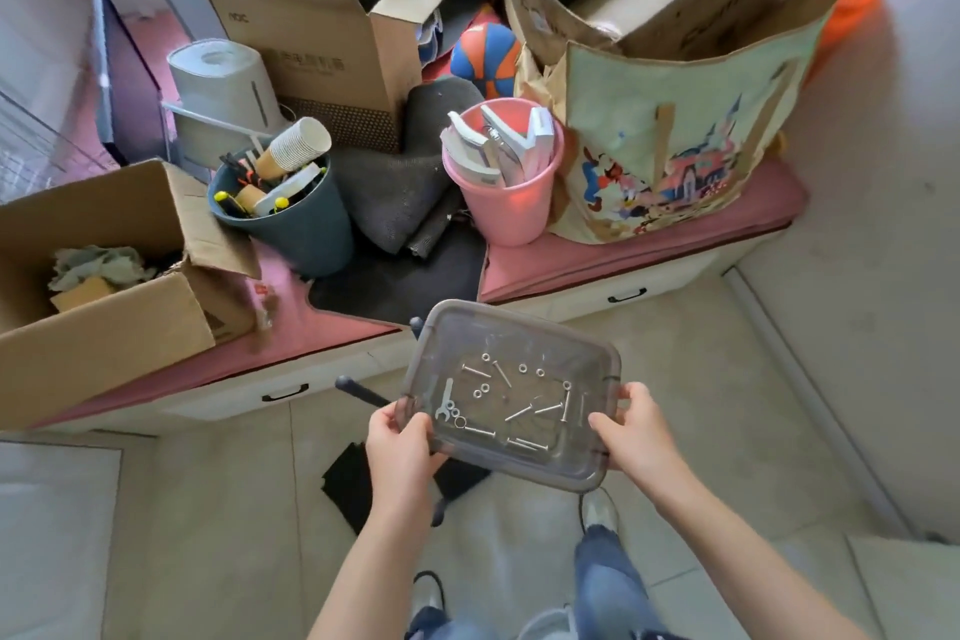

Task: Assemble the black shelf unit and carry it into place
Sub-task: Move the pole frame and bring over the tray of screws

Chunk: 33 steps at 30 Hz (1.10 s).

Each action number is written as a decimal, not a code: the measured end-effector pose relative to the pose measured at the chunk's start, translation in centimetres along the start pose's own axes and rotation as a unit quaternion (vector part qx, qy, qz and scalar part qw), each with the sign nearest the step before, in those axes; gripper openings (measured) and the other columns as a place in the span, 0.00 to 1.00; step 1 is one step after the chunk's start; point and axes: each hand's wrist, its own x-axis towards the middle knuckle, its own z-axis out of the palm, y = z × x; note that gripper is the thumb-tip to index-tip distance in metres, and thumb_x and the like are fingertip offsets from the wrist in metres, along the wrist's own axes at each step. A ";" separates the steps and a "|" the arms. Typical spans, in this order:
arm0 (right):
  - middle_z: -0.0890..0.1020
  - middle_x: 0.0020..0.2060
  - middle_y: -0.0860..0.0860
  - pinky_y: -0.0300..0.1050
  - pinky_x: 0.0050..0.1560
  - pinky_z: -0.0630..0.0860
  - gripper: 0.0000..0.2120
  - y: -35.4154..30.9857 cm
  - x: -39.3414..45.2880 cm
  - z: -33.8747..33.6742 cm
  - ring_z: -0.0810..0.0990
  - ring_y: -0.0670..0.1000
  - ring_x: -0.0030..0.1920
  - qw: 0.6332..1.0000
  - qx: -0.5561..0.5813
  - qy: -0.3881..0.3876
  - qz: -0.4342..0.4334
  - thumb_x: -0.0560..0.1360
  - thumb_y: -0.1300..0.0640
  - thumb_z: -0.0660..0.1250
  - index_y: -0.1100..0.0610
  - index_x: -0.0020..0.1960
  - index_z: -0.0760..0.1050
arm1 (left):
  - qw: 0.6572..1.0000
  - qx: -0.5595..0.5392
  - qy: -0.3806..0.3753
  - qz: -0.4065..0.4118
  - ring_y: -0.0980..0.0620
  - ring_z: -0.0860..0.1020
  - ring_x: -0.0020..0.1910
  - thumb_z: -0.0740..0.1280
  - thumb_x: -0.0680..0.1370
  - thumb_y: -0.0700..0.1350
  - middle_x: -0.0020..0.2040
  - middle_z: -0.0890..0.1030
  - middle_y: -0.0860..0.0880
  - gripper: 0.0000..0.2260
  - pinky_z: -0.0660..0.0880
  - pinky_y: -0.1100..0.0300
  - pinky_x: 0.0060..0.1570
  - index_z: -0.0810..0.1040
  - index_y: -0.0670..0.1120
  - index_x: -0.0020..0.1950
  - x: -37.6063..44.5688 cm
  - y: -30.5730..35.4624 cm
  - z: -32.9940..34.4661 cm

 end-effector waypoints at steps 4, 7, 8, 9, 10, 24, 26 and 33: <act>0.83 0.46 0.55 0.63 0.54 0.78 0.15 0.5 5.6 -6.9 0.83 0.59 0.48 0.998 -0.046 -0.030 -0.019 0.75 0.64 0.64 0.54 0.58 0.65 | 0.999 -0.011 0.039 0.004 0.54 0.81 0.40 0.59 0.80 0.33 0.57 0.79 0.47 0.14 0.78 0.60 0.32 0.73 0.47 0.61 -1.4 -2.3 8.5; 0.82 0.48 0.56 0.62 0.55 0.77 0.15 0.8 9.9 -11.9 0.81 0.61 0.51 0.995 -0.087 -0.037 -0.022 0.75 0.62 0.64 0.53 0.59 0.65 | 0.998 0.006 0.058 0.014 0.53 0.78 0.41 0.59 0.80 0.33 0.55 0.78 0.48 0.13 0.78 0.56 0.39 0.72 0.52 0.55 -2.7 -4.0 14.7; 0.82 0.49 0.56 0.61 0.55 0.77 0.16 1.0 11.4 -13.3 0.81 0.62 0.52 0.995 -0.093 -0.033 -0.018 0.75 0.62 0.64 0.54 0.60 0.65 | 0.998 0.015 0.055 0.017 0.53 0.78 0.44 0.59 0.80 0.34 0.54 0.77 0.49 0.14 0.79 0.55 0.42 0.71 0.54 0.52 -3.0 -4.5 16.7; 0.82 0.50 0.57 0.61 0.56 0.77 0.16 1.3 12.7 -14.5 0.81 0.62 0.53 0.995 -0.095 -0.030 -0.012 0.74 0.61 0.64 0.55 0.60 0.66 | 0.998 0.025 0.052 0.018 0.51 0.79 0.48 0.59 0.80 0.34 0.55 0.77 0.49 0.14 0.80 0.52 0.47 0.71 0.54 0.52 -3.2 -5.1 18.4; 0.82 0.50 0.57 0.61 0.55 0.77 0.16 1.8 13.9 -15.4 0.80 0.62 0.53 0.995 -0.094 -0.028 -0.006 0.74 0.62 0.64 0.55 0.60 0.66 | 0.998 0.036 0.047 0.019 0.49 0.79 0.53 0.59 0.80 0.33 0.57 0.77 0.47 0.14 0.81 0.49 0.52 0.71 0.54 0.53 -3.2 -5.6 19.9; 0.80 0.46 0.58 0.62 0.40 0.83 0.15 20.1 30.9 -14.5 0.83 0.62 0.45 0.990 -0.025 0.078 0.112 0.71 0.65 0.67 0.56 0.53 0.66 | 0.980 0.179 -0.069 0.061 0.46 0.80 0.53 0.61 0.84 0.40 0.55 0.79 0.45 0.06 0.79 0.43 0.58 0.72 0.50 0.55 13.0 -22.0 32.3; 0.80 0.42 0.56 0.61 0.36 0.83 0.13 23.9 33.4 -12.5 0.83 0.60 0.40 0.988 -0.014 0.099 0.117 0.70 0.65 0.68 0.53 0.47 0.66 | 0.975 0.193 -0.072 0.083 0.45 0.79 0.57 0.61 0.84 0.42 0.55 0.79 0.47 0.05 0.76 0.44 0.62 0.72 0.48 0.59 16.5 -26.0 32.9; 0.80 0.45 0.59 0.61 0.34 0.82 0.14 37.2 42.0 -2.4 0.83 0.61 0.39 0.979 0.085 0.112 0.148 0.71 0.67 0.67 0.51 0.45 0.67 | 0.975 0.177 -0.063 0.116 0.63 0.76 0.51 0.65 0.81 0.41 0.56 0.77 0.58 0.14 0.68 0.73 0.49 0.69 0.50 0.66 28.2 -39.9 33.8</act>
